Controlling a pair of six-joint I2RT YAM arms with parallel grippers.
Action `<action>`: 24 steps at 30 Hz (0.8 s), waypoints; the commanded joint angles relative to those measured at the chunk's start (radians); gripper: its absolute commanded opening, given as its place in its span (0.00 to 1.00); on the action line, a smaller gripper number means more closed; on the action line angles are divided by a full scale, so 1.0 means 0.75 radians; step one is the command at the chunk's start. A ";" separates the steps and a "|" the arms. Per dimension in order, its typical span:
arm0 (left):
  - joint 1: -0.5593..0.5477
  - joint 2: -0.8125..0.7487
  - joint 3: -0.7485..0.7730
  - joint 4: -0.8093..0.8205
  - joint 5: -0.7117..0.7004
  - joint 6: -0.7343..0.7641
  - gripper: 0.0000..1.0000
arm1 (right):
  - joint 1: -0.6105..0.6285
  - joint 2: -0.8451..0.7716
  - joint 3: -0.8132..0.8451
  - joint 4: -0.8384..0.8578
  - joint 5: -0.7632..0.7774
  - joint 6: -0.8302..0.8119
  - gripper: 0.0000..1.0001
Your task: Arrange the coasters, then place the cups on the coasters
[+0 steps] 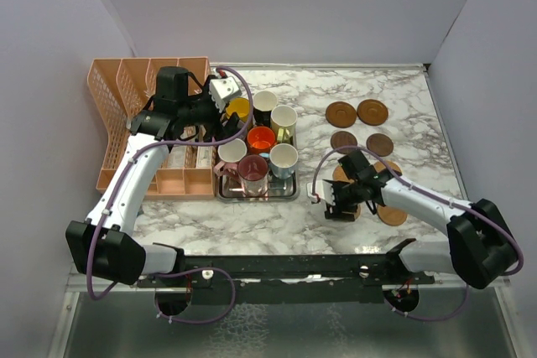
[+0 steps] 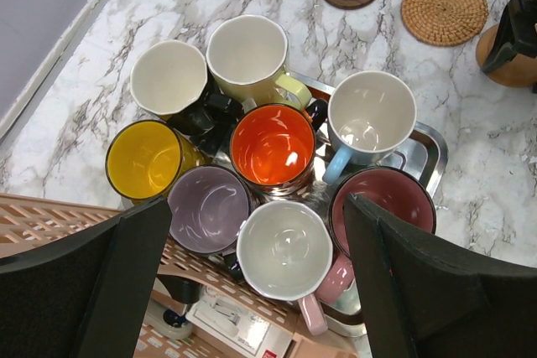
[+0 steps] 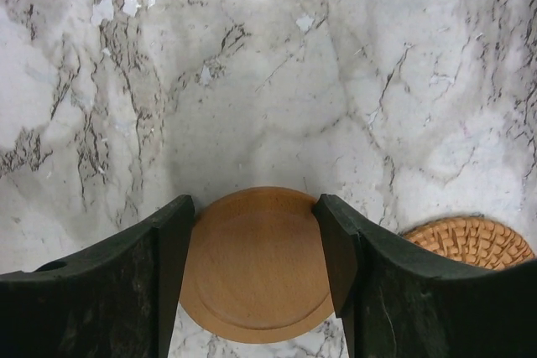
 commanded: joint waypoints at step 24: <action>0.006 -0.039 -0.043 0.016 0.014 0.057 0.88 | -0.109 -0.065 0.061 -0.307 -0.053 -0.127 0.62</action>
